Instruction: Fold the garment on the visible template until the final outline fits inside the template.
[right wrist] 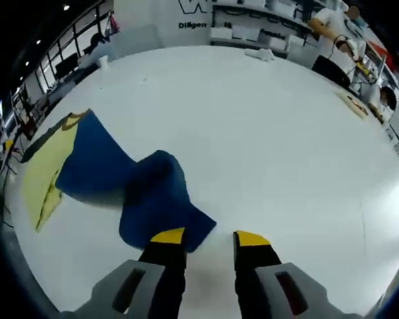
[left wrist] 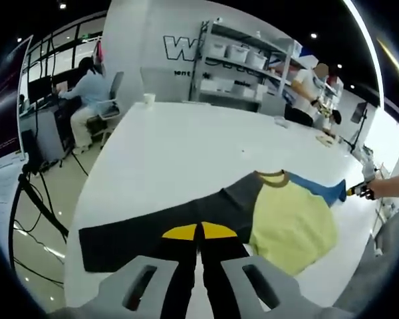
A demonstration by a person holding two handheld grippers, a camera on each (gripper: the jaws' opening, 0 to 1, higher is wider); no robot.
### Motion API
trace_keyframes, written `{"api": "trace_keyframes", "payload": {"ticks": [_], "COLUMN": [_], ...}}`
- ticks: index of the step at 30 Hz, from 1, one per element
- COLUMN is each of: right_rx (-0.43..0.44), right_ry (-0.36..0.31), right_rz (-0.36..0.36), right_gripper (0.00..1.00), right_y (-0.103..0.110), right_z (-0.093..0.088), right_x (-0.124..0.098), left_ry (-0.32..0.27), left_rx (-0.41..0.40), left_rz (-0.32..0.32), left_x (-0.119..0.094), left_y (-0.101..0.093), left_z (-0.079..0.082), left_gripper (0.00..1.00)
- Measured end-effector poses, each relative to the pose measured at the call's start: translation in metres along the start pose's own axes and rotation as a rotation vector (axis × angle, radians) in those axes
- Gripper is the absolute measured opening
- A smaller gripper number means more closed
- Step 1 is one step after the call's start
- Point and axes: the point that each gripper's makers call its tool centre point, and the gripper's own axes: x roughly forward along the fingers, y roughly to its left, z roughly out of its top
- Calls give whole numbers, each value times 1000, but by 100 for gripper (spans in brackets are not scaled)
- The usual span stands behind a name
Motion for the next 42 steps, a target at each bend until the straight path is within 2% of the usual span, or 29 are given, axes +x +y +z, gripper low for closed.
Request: {"api": "trace_keyframes", "payload": {"ticks": [4,5,6,7,8,9,11,13,14,17,19,22,24,26,31,32,35,36,38,40,41,42], "right_rx": [61,61,38,-59,-8,1,-86,-38,2,-21,22,47,66,94,99,77,83,78,50,51,15,16], "right_ry": [-43,-41,-1,-54,-13,-19,-8,-18,-43,-52,-92,-102,-60,-74,-4,14,76,117,92,97,27,13], "right_rz": [25,31,33,23,-9,-2,-3,-22,-17,-32,-71,-121,-176,-165,-185,-195,-199,-189,-218,-214,-183,-171], "right_gripper": [20,22,22,19,16,14,0,0,0,0,0,0,0,0,0,0,0,0,0,0,0,0], "right_y": [11,13,15,12,10,11,12,10,10,5,-5,-15,-24,-23,-23,-25,-27,-25,-30,-28,-22,-19], "right_z": [4,3,-5,6,0,3,3,3,6,5,10,9,0,-1,-15,-18,-26,-30,-20,-16,1,6], "right_x": [-3,-2,1,-1,-3,-2,-4,-7,-10,-22,-35,-54,-65,-70,-72,-72,-73,-74,-78,-81,-82,-84], "left_ry": [-1,0,1,2,2,1,4,5,3,-1,-3,-3,1,1,-4,-6,-7,-8,-6,-4,-2,-1], "left_rx": [1,1,2,3,4,5,11,10,10,4,6,11,12,14,18,22,25,25,23,27,29,29], "left_rz": [5,6,7,8,8,9,11,10,11,7,1,-8,-16,-23,-33,-34,-34,-33,-33,-30,-30,-30], "left_x": [-2,-2,-3,-3,-4,-5,-6,-6,-6,-5,-4,-2,0,0,-1,-2,-4,-5,-6,-8,-8,-8], "left_y": [2,2,2,2,2,2,2,2,2,0,-3,-7,-11,-14,-17,-17,-15,-14,-13,-12,-11,-12], "left_z": [0,-1,-1,-2,-2,-2,-3,-4,-4,-3,-3,-3,-5,-5,-3,-2,-1,-1,-2,-3,-4,-4], "left_gripper": [0,0,0,0,0,0,0,0,0,0,0,0,0,0,0,0,0,0,0,0,0,0]}}
